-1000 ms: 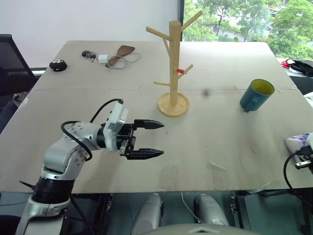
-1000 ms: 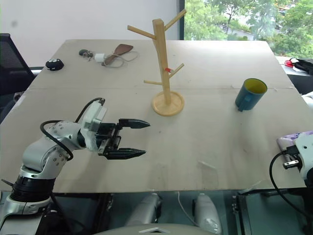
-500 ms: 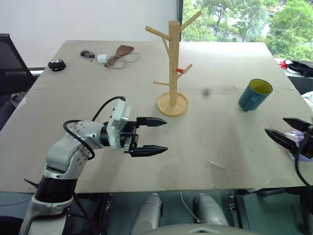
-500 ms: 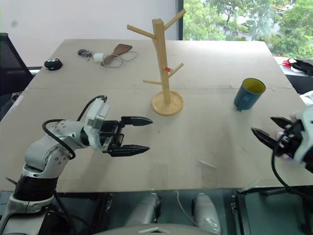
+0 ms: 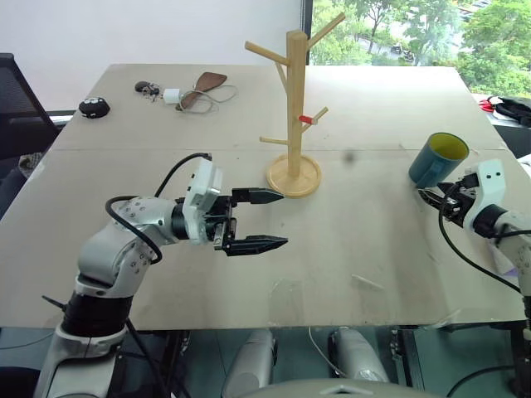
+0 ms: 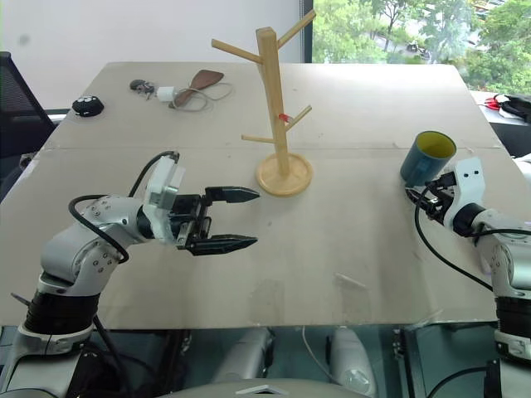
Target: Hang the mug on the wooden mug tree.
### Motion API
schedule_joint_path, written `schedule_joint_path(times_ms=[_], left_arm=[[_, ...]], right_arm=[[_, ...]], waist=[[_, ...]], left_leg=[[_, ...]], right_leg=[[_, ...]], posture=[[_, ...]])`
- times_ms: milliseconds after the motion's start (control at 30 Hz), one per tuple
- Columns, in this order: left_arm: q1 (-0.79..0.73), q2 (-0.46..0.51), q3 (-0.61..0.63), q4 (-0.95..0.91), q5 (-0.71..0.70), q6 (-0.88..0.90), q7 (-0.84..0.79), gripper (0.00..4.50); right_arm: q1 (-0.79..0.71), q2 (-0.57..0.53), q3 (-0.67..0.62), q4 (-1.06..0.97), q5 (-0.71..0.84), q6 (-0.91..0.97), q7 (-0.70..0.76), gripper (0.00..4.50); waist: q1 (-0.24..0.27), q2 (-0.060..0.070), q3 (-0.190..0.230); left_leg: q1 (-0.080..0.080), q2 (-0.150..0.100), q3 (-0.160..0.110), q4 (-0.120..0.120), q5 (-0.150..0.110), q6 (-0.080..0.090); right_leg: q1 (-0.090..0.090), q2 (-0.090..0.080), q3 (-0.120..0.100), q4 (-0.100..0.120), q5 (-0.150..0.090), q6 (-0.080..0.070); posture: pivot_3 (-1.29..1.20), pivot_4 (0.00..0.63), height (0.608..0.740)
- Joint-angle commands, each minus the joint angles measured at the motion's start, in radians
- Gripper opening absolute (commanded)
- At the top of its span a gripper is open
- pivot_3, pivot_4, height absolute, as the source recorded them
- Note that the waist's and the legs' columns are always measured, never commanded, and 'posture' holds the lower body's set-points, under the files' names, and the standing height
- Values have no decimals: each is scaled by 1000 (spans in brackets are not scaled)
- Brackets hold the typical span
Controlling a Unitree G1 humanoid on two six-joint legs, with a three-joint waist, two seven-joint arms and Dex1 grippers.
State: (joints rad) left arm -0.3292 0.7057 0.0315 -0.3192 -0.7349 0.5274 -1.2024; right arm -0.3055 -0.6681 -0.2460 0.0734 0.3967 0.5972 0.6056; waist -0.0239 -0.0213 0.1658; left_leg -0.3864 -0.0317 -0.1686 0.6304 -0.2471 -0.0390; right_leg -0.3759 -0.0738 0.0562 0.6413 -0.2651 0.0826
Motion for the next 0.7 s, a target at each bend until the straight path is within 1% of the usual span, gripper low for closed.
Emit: schedule_joint_path(times_ms=[33,300,700], left_arm=[[5,6,34,-55,-40,12,14,4500],[17,7,44,-52,-37,4,20,4500],[36,13,58,-58,-20,-5,39,4500]], right_arm=[[-40,-5,5,51,-19,-67,31,2429],[-117,20,61,144,-51,-140,81,2429],[-177,53,94,237,-95,-213,96,2429]], waist=[[-3,0,0],[-19,0,0],[-17,0,0]], left_leg=[[0,0,0,0,0,0],[1,0,0,1,0,1],[1,0,0,1,0,0]], right_leg=[[0,0,0,0,0,0],[1,0,0,1,0,0],[0,0,0,1,0,0]], posture=[[0,150,740],[0,150,740],[0,150,740]])
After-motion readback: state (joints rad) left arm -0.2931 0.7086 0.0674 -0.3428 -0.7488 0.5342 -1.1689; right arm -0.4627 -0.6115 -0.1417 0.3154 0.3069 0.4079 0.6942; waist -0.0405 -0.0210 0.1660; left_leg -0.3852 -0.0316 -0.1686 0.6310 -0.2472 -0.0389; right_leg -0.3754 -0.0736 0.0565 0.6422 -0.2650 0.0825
